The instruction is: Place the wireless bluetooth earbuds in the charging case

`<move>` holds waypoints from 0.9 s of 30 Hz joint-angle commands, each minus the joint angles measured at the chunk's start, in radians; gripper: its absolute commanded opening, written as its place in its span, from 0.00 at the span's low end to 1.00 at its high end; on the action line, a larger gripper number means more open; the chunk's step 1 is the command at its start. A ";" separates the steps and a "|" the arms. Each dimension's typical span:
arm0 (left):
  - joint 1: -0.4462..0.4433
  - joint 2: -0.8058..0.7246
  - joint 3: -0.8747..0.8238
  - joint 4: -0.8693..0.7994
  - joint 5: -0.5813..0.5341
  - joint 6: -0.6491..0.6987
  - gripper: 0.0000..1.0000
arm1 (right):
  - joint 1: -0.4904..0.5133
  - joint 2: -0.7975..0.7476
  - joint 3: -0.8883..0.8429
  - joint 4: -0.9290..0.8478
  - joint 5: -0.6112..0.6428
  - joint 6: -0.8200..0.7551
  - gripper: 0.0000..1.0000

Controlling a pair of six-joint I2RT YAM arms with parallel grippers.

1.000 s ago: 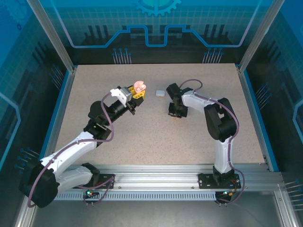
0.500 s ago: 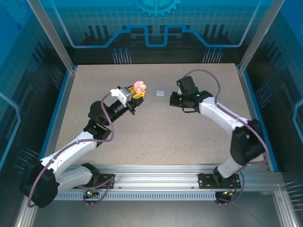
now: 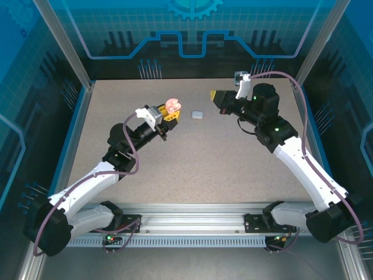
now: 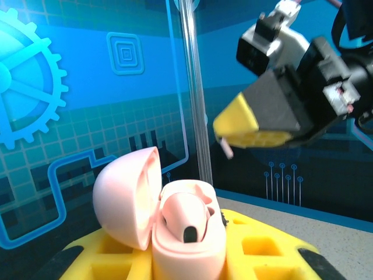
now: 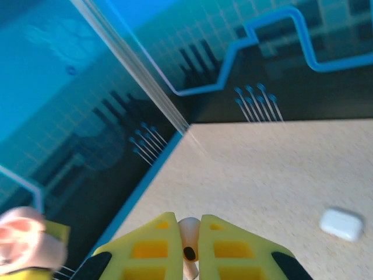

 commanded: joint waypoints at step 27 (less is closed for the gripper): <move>-0.047 0.044 0.092 0.007 0.046 -0.045 0.00 | 0.228 0.035 0.018 0.275 -0.126 -0.131 0.10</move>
